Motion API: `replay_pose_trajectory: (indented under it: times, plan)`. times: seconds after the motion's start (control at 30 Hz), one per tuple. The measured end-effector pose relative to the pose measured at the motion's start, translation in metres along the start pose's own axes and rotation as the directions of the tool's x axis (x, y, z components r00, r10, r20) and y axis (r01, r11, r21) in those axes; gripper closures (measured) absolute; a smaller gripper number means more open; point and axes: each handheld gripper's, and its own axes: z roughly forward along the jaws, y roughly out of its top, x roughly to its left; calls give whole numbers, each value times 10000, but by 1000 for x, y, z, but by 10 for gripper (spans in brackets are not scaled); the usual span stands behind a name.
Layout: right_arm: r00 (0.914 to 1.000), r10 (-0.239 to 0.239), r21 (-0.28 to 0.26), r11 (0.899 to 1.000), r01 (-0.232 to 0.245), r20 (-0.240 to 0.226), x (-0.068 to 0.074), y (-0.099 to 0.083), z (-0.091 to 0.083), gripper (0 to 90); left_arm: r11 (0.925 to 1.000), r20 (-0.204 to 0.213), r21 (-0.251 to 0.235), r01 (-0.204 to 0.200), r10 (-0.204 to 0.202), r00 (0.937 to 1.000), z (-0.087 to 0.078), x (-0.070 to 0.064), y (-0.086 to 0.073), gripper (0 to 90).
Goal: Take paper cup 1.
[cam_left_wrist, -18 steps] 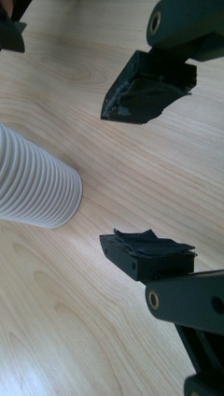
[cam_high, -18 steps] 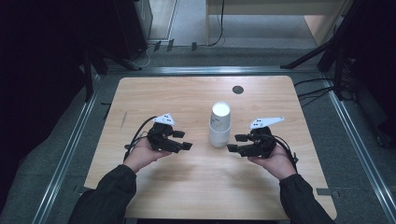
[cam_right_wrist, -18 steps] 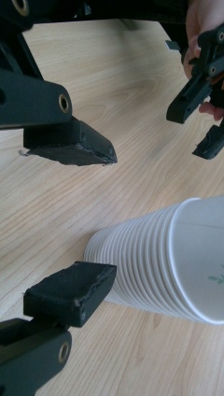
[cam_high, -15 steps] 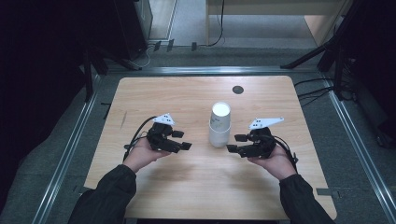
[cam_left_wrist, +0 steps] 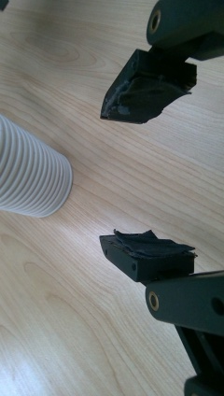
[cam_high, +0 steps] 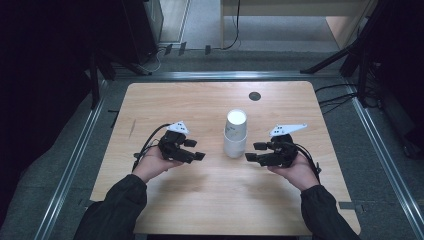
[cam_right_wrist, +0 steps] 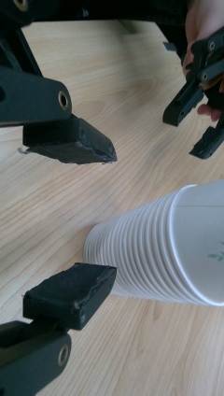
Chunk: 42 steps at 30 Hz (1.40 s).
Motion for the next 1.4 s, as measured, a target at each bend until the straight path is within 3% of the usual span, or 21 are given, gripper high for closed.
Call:
replay_pose_trajectory:
  times: [0.23, 0.43, 0.63, 0.7, 0.97, 1.07, 1.17, 1.4]
  plan:
    - [9999, -17, 184, 9998, 20, -126, 0, 2, 3, 373, 10000, 33, 10, -7, 7, 10000, -6, -4, -3, 336]
    - [9955, -944, 638, 9934, 948, -98, 5, 2, 3, 370, 9996, 257, -135, -257, 260, 9993, -12, -12, -5, 334]
    - [9943, -1060, 228, 9941, 1058, 73, -2, 6, -4, 380, 9999, 423, 40, -119, 118, 9990, -12, -16, -8, 319]
    - [9954, -958, -31, 9954, 958, 27, -4, 9, -6, 380, 9998, 447, 94, -184, 180, 9988, -12, -18, -8, 319]
    - [9883, -1525, -90, 9883, 1526, 95, -4, 24, -19, 357, 9995, 605, -157, -266, 276, 9978, -15, -24, -5, 315]
    - [9852, -1708, -27, 9853, 1709, 156, -8, 25, -21, 354, 9992, 630, -259, -317, 333, 9975, -15, -24, -1, 315]
    - [9878, -1560, 55, 9877, 1560, 23, -12, 30, -23, 353, 9987, 635, -279, -425, 442, 9970, -13, -24, 2, 315]
    - [9791, -2034, 394, 9783, 2034, -22, -13, 52, -24, 331, 9990, 626, -219, -401, 414, 9972, -10, -20, 6, 315]
